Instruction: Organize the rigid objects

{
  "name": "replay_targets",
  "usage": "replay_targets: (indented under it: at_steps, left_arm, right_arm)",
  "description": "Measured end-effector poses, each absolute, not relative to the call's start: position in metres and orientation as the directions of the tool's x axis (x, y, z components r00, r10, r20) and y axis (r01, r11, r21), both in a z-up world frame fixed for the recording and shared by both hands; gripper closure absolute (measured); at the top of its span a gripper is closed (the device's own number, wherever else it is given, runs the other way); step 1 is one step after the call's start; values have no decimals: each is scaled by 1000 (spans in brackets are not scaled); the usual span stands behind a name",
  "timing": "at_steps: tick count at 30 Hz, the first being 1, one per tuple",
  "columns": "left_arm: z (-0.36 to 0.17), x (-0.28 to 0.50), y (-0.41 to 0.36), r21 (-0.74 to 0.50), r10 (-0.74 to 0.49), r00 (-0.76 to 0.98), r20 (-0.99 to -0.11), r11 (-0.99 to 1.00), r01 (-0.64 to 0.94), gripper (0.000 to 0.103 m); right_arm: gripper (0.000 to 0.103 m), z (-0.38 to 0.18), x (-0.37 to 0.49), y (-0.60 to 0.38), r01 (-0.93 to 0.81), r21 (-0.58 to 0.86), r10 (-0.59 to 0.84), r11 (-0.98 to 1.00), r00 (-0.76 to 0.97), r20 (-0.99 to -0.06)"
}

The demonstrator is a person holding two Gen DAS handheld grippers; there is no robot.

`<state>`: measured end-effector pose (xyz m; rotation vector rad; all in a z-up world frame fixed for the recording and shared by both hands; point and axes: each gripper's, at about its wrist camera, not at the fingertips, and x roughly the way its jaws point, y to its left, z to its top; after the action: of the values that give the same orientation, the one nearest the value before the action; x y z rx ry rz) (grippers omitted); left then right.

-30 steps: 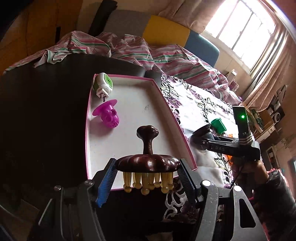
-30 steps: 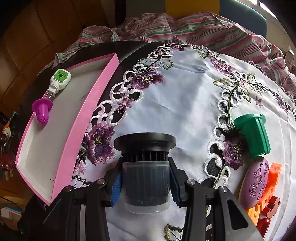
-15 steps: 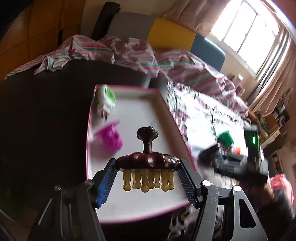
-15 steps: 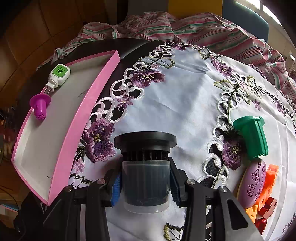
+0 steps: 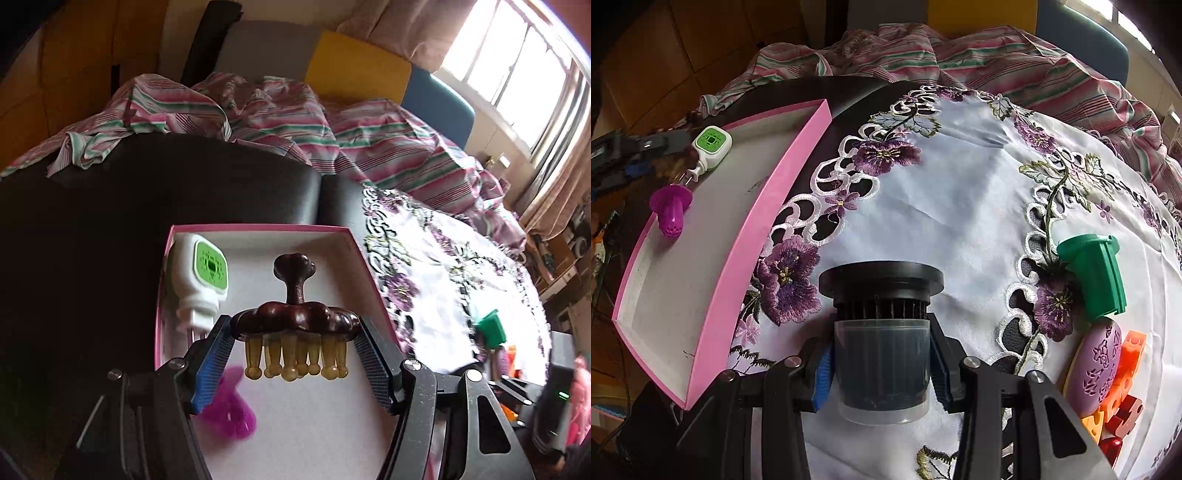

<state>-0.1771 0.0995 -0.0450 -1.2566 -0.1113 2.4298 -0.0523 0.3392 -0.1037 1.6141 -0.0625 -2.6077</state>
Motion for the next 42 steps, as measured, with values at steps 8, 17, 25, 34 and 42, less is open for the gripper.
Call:
replay_targets:
  at_steps: [8,17,25,34,42]
  left_arm:
    - [-72,-202,109,-195,322,-482,-815,-935,-297,36]
    - [-62,-190,104,-172,321,-533,-783,-935,-310,28]
    - [-39,-141,87,-150,294,-594,-749,-948,-279,28]
    - [-34,-69,81,-102,265,-616,-742,-952,-287,28]
    - [-33,-42,77,-71,233,-626,-744,-959,-273,28]
  right_arm:
    - [60,-103,-53,339,43,74,-85,-996,-444,-892]
    - [60,-103,-53,339,42,76,-86,-996,-445,-891]
    - [60,-103,-54,338,45,68,-81,-997,-446,-891]
    - [60,-102,-53,337,47,51,-67,-998,-451,-890]
    - [60,-103,-52,335,48,35,-53,-998,-459,-887]
